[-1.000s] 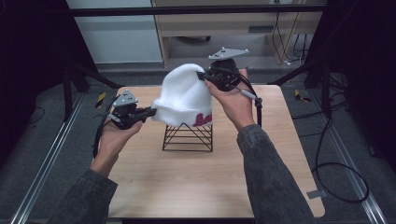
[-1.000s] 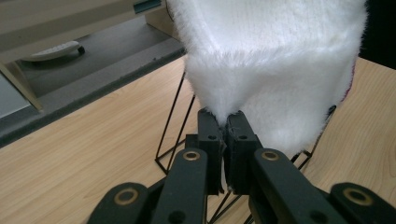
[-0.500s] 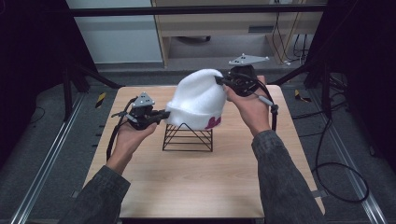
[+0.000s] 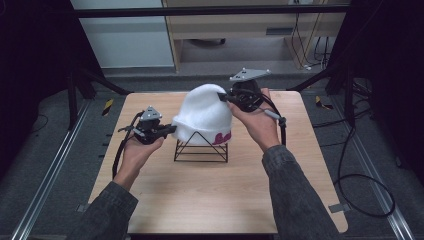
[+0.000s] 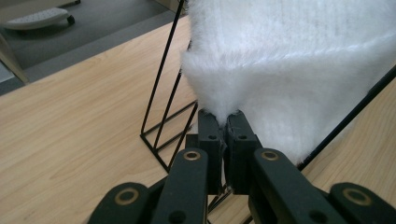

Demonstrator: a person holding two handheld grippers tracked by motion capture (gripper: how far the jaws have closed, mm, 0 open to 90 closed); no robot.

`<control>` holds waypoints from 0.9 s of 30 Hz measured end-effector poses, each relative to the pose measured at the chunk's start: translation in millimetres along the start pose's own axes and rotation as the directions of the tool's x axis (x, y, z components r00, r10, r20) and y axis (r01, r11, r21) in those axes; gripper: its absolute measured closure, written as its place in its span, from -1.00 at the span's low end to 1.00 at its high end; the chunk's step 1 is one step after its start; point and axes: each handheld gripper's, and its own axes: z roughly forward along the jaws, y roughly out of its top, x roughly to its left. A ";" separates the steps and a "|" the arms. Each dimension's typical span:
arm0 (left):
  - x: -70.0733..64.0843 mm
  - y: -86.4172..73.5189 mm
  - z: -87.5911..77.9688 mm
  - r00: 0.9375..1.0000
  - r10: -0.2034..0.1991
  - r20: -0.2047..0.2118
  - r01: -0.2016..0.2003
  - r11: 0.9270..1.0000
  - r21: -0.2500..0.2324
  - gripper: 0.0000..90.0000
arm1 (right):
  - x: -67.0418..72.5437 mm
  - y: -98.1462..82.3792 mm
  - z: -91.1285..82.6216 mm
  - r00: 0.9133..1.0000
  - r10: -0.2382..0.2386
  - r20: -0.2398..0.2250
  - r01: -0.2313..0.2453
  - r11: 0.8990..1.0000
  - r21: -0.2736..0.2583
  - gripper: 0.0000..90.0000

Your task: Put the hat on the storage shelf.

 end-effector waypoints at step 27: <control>4.1 -36.3 9.5 1.000 -0.018 0.015 0.017 0.999 0.052 0.92 | 20.3 -15.0 17.1 0.995 -0.035 -0.098 0.042 0.997 0.070 0.83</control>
